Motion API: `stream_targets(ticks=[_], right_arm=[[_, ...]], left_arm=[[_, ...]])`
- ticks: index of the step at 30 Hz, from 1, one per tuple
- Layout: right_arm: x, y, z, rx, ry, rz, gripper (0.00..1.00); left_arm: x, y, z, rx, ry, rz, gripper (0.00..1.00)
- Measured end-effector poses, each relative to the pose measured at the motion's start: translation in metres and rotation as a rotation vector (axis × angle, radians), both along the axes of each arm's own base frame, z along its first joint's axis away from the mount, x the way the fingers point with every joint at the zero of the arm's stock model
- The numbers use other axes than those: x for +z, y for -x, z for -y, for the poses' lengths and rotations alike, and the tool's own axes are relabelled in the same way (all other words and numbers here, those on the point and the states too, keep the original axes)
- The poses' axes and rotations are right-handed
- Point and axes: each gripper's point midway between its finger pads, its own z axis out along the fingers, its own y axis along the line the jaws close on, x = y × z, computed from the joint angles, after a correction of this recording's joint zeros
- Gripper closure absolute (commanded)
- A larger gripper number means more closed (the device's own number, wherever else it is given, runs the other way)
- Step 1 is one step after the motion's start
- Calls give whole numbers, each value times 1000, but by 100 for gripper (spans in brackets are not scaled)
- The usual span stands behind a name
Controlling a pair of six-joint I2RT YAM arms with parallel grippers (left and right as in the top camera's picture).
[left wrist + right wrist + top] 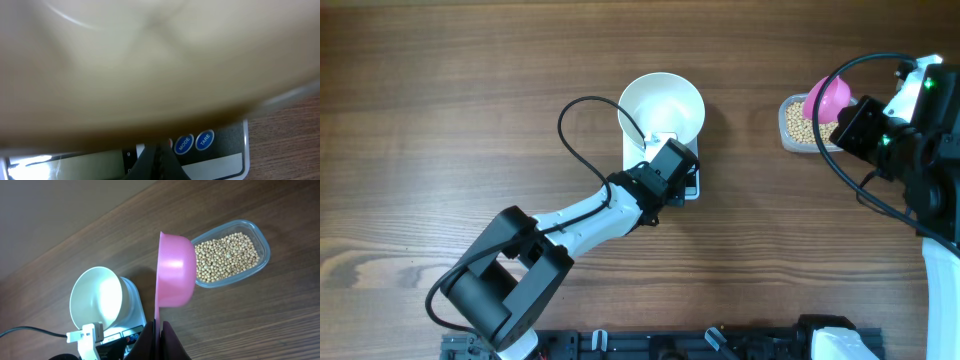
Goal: Scoop item into bowl and weigh 150g on scale
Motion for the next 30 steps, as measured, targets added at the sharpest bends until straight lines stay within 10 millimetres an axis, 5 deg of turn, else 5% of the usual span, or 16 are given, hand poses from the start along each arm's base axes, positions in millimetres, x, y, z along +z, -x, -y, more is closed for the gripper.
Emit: stream_targets(ticks=[30], right_arm=[[-1,2,0,0,0,-8,96]], left_arm=[[-3,-1,1,0,-2,-1,96]])
